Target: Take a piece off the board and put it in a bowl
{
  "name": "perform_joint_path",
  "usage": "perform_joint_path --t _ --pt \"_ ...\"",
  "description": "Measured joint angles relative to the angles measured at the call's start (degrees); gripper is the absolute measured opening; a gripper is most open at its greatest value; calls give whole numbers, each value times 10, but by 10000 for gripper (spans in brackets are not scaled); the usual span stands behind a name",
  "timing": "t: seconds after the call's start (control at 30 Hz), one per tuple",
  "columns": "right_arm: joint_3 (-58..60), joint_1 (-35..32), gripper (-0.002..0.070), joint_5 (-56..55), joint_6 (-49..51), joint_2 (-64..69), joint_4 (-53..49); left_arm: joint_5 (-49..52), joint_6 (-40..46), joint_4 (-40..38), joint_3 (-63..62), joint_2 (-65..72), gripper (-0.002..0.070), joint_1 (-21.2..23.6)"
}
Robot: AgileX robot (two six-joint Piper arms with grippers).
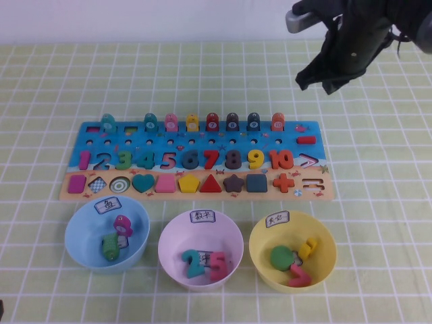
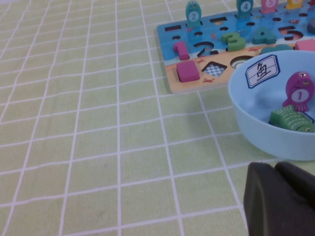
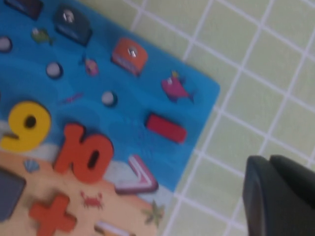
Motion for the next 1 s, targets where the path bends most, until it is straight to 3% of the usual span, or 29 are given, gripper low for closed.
perform_joint_path --t 0.33,0.43,0.57,0.67,1.0 --pt "-57 12 2 2 -4 76 52 0 0 1 0 0 -5 0" --pt "-57 12 97 -6 -10 87 88 0 0 1 0 0 -5 0" --pt "-58 13 312 -50 -5 96 110 0 0 1 0 0 -5 0" --pt "-59 15 384 -89 14 99 109 0 0 1 0 0 -4 0" --pt "-59 16 389 -141 31 117 102 0 0 3 0 0 -5 0"
